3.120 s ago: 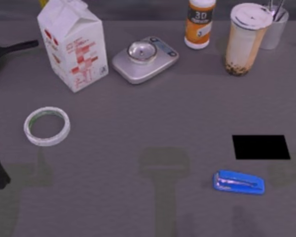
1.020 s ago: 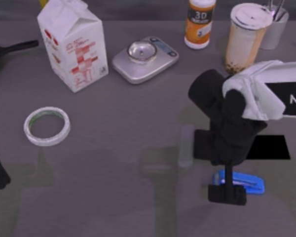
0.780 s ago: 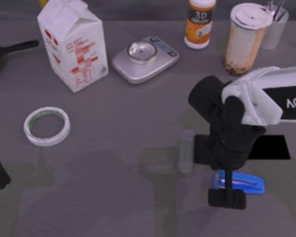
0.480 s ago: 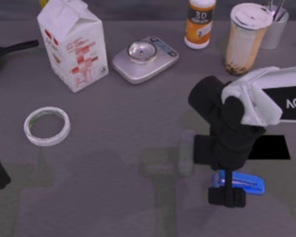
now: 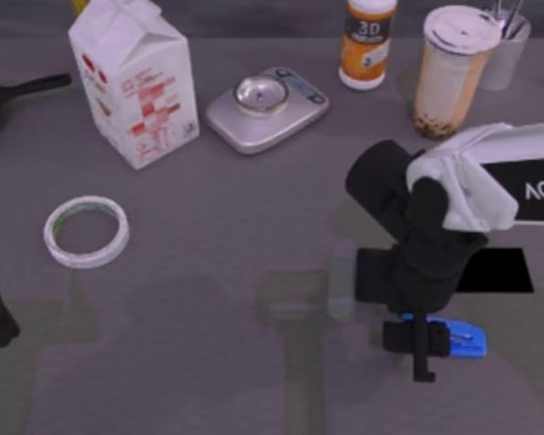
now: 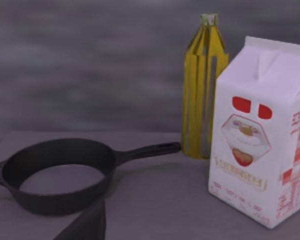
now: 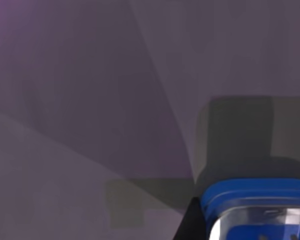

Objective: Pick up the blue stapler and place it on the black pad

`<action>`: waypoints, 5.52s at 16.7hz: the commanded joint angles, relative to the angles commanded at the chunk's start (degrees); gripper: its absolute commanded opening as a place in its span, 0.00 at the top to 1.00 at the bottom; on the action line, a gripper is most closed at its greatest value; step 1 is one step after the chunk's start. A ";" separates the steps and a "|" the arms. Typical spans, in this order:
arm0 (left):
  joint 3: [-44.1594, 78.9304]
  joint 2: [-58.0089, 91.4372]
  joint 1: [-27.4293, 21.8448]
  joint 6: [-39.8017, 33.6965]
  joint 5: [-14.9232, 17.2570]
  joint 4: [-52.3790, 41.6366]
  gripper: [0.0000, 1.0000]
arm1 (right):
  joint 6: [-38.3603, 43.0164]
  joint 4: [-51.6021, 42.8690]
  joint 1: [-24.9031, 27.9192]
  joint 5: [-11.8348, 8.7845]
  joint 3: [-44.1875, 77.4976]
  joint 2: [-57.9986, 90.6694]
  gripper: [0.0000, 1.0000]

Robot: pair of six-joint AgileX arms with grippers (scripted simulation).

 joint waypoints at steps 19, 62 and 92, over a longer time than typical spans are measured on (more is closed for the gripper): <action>0.00 0.00 0.00 0.00 0.00 0.00 0.00 | -0.30 -15.94 0.28 -0.03 9.59 -5.33 1.00; 0.00 0.00 0.00 0.00 0.00 0.00 0.00 | 145.53 -24.04 -27.45 0.96 19.21 -4.99 1.00; 0.00 0.00 0.00 0.00 0.00 0.00 0.00 | 149.09 -3.96 -24.00 1.02 6.98 2.91 0.02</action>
